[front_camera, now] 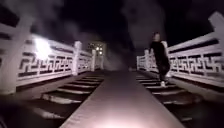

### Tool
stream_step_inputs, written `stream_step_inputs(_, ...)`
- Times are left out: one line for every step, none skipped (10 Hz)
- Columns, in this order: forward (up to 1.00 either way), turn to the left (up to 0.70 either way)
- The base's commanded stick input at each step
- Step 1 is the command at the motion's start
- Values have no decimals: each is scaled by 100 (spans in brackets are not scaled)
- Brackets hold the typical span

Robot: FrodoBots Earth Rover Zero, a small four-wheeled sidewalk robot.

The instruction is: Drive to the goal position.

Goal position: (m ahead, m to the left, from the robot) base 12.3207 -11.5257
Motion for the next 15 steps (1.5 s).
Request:
stream_step_inputs(45,0)
stream_step_inputs(45,0)
stream_step_inputs(45,0)
stream_step_inputs(45,0)
stream_step_inputs(45,0)
stream_step_inputs(45,0)
stream_step_inputs(45,0)
stream_step_inputs(45,0)
stream_step_inputs(45,0)
stream_step_inputs(45,0)
stream_step_inputs(45,0)
stream_step_inputs(45,0)
stream_step_inputs(45,0)
stream_step_inputs(45,0)
stream_step_inputs(45,0)
